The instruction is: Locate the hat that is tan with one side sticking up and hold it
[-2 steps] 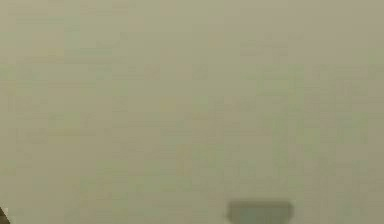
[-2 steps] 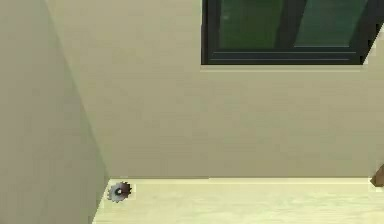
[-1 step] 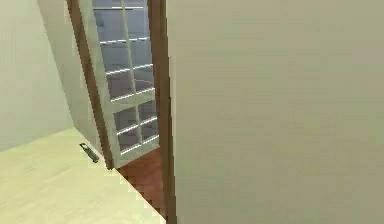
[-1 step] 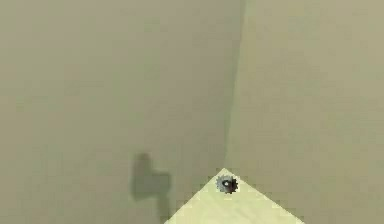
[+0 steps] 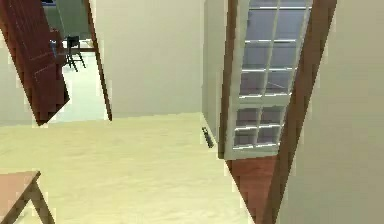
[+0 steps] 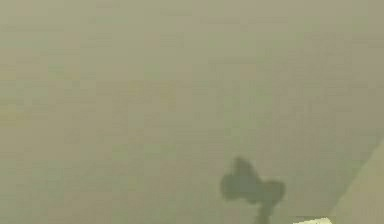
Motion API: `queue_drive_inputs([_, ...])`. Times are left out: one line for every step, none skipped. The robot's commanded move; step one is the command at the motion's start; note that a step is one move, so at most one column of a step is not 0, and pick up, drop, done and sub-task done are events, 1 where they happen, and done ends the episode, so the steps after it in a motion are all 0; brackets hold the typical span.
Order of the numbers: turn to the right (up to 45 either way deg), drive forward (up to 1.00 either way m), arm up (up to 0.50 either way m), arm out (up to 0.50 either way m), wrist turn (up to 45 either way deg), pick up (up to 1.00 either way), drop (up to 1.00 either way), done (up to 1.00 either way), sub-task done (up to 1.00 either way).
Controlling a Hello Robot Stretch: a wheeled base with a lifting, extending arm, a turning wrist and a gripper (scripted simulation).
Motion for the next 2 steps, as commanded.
queue_drive_inputs([0.0,0.95,0.00,0.00,0.0,0.00,0.00,0.00,0.00])
queue_drive_inputs([9.0,0.00,0.00,0.00,0.0,0.00,0.00,0.00,0.00])
